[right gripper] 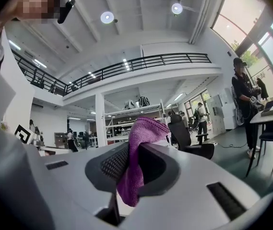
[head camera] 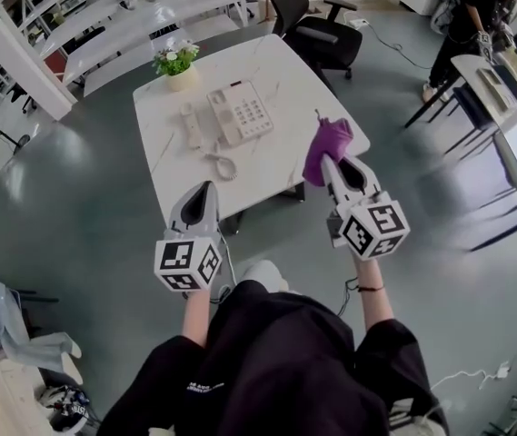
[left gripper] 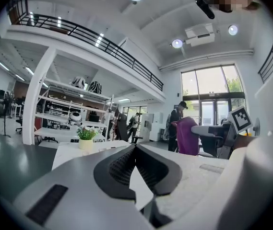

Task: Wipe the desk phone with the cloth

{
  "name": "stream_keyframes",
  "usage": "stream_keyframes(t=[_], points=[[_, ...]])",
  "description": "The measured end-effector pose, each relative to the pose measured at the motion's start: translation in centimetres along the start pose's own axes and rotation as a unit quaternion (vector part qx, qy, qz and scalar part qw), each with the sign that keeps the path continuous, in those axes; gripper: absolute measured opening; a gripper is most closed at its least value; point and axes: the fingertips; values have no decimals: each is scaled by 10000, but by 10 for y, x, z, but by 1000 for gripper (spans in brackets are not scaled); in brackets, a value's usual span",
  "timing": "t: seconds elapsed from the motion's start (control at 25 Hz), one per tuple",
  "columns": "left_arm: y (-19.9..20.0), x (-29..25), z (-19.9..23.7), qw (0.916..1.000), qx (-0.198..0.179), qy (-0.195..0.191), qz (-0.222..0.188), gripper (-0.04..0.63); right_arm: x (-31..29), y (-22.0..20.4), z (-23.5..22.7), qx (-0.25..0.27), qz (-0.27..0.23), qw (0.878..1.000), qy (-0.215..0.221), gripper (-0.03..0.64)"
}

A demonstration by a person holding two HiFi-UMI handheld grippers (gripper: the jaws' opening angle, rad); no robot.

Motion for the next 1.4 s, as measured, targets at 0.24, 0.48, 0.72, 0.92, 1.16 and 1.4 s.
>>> stream_keyframes(t=[0.24,0.48,0.72,0.92,1.16,1.4], points=[[-2,-13,8,9998,91,158,59,-2,-21,-4,-9,-98,63,9999,119,37],[-11,-39,21,9995,122,238,144,-2,-54,-15,-23,-131,219,9995,201,37],[-12,-79,44,9987,243,395,201,-2,-111,-25,-39,-232,398,9980,429,37],[-23,-113,65,9973,415,520,318,-2,-158,-40,-47,-335,605,9957,615,37],[-28,-144,88,9956,533,674,363,-2,-204,-48,-56,-340,776,9935,756,37],[-28,-165,109,9944,530,844,364,-2,-243,-53,-63,-278,868,9921,866,37]])
Point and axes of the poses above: the fingertips, and each gripper's own axes: x backward along the fingers, z to its left, y out of its top, and after that the axes turned 1 degree about -x, right-handed
